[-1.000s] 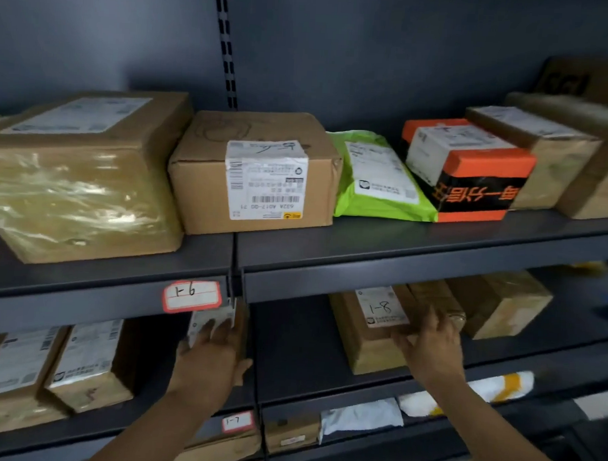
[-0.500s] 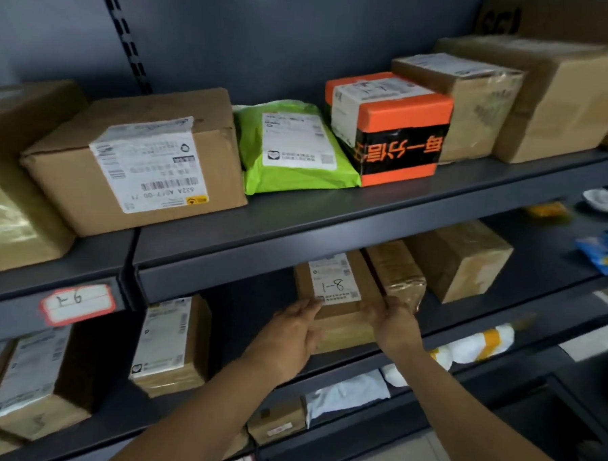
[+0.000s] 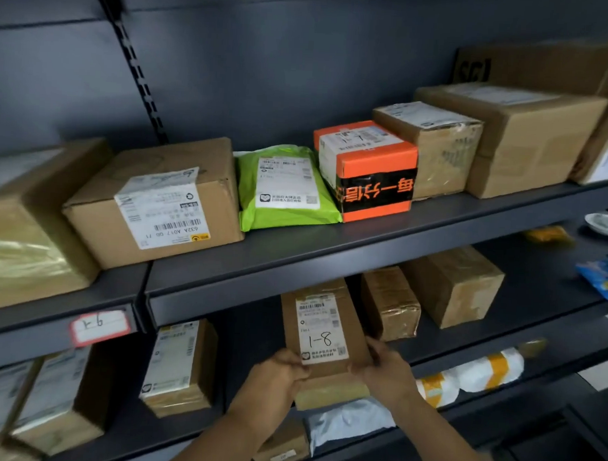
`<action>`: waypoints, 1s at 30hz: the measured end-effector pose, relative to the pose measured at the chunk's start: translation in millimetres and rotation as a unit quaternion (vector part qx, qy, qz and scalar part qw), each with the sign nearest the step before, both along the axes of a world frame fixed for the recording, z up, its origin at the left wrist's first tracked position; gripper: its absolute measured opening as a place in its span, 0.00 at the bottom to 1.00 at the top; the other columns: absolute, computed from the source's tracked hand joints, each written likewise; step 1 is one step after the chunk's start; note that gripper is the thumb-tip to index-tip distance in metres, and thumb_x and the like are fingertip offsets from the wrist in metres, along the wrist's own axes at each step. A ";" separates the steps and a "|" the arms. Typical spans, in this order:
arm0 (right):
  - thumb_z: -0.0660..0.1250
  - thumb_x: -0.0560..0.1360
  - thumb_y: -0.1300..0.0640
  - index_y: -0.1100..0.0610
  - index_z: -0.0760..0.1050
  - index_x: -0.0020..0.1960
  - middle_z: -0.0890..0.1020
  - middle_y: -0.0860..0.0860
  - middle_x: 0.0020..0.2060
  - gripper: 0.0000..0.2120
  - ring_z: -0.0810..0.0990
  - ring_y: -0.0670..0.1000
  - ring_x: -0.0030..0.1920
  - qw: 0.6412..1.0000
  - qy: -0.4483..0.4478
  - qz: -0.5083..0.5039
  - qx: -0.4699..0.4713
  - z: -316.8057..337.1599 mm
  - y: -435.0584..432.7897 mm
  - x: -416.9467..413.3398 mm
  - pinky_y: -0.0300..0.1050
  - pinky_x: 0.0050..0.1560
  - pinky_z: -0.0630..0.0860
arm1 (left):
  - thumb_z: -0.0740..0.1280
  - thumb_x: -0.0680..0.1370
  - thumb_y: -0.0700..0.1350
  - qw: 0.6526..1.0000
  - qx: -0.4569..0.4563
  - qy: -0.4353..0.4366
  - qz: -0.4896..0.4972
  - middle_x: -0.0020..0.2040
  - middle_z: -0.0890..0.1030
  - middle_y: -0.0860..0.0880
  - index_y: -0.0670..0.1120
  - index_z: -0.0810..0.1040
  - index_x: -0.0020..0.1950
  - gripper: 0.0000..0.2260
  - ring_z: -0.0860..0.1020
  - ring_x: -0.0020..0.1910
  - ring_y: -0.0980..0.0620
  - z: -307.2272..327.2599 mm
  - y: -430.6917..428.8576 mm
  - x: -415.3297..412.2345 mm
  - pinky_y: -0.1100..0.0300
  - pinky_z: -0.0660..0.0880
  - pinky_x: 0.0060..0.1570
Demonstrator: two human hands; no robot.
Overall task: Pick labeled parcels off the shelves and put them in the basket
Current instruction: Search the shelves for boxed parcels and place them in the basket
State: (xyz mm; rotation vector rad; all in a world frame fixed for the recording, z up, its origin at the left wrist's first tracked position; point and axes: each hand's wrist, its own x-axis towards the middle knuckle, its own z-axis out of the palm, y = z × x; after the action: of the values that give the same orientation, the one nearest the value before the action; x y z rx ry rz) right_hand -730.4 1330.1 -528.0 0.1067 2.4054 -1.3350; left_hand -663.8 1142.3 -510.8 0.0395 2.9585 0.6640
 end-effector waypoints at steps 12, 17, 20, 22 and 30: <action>0.64 0.77 0.50 0.50 0.56 0.76 0.72 0.53 0.68 0.31 0.73 0.54 0.65 0.996 0.015 0.080 0.033 6.2 -32.1 1.9 0.47 0.64 0.70 | 0.58 0.80 0.57 0.986 -0.160 0.010 0.047 0.70 0.68 0.55 0.54 0.67 0.71 0.21 0.68 0.66 0.52 11.0 -10.1 8.8 0.57 0.65 0.65; 0.58 0.80 0.47 0.49 0.50 0.77 0.68 0.55 0.69 0.30 0.70 0.55 0.67 0.988 0.036 0.141 0.051 -3.3 -61.3 -2.4 0.45 0.65 0.69 | 0.57 0.80 0.55 0.973 -0.220 -0.008 0.066 0.73 0.65 0.52 0.53 0.63 0.74 0.22 0.65 0.69 0.51 8.5 -22.1 1.7 0.56 0.65 0.66; 0.57 0.80 0.47 0.49 0.54 0.77 0.64 0.56 0.70 0.27 0.67 0.55 0.69 0.986 0.059 0.147 0.044 -1.8 -52.5 -4.6 0.43 0.66 0.65 | 0.56 0.81 0.55 0.970 -0.229 -0.021 0.081 0.74 0.63 0.52 0.52 0.62 0.74 0.22 0.65 0.70 0.50 10.5 -26.3 -3.5 0.55 0.65 0.68; 0.60 0.79 0.49 0.51 0.60 0.75 0.67 0.55 0.69 0.25 0.69 0.55 0.67 0.985 0.122 0.103 0.063 0.5 -34.0 -11.0 0.44 0.65 0.67 | 0.54 0.81 0.56 0.970 -0.231 -0.013 0.080 0.74 0.63 0.52 0.53 0.62 0.74 0.22 0.63 0.71 0.50 11.7 -24.0 -7.7 0.55 0.62 0.70; 0.67 0.75 0.49 0.57 0.60 0.72 0.62 0.61 0.68 0.31 0.62 0.61 0.67 0.944 0.242 -0.013 0.223 14.4 49.7 -53.6 0.54 0.64 0.67 | 0.54 0.81 0.57 0.978 -0.196 -0.008 0.069 0.73 0.65 0.51 0.50 0.63 0.73 0.23 0.64 0.70 0.49 11.6 26.0 -43.6 0.55 0.64 0.67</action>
State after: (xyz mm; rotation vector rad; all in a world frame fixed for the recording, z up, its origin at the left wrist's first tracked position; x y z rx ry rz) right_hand -784.0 1379.8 -513.6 -0.0811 3.1019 -0.8686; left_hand -707.4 1168.3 -499.2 -0.2032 3.0363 0.0812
